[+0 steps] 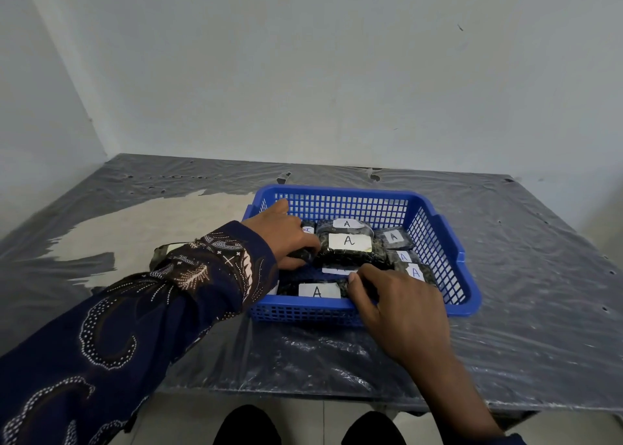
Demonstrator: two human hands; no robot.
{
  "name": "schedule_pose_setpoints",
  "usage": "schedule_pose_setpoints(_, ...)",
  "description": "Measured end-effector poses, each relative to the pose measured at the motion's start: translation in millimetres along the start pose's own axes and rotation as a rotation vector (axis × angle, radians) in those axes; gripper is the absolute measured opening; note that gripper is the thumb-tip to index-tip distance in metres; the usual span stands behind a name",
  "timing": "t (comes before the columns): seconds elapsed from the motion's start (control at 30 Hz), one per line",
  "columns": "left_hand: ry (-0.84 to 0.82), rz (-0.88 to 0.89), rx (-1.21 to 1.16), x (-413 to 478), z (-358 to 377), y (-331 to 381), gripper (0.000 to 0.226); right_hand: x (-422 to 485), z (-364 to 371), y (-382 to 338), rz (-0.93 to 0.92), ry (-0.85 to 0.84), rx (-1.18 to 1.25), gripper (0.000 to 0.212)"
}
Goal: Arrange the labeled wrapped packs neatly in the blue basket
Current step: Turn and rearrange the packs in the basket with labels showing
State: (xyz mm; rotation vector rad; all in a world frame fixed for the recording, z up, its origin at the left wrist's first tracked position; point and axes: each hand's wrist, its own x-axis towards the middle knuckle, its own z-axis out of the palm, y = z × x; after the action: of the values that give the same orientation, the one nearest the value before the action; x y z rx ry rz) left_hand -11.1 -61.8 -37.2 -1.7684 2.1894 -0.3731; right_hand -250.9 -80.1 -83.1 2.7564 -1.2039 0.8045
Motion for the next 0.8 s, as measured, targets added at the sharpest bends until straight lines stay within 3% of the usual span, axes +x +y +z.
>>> schedule_pose_setpoints(0.2,0.300,-0.219,-0.396,-20.5,0.2,-6.7,0.032,0.2,-0.1,0.7,-0.005,-0.004,-0.007,0.044)
schedule_pose_setpoints(0.43,0.341,-0.368,-0.838,-26.8,-10.8,-19.3,0.036,3.2,-4.1,3.6,0.004,-0.075,0.060,0.046)
schedule_pose_setpoints(0.67,0.332,-0.385,-1.175,-31.9,-14.6,-7.4,0.022,27.3,-21.9,1.9,0.087,-0.270,0.494,0.026)
schedule_pose_setpoints(0.8,0.382,-0.385,-1.293,-34.5,-20.3,2.9,0.014,42.8,-27.7,-15.5,0.201,-0.361,0.864,0.030)
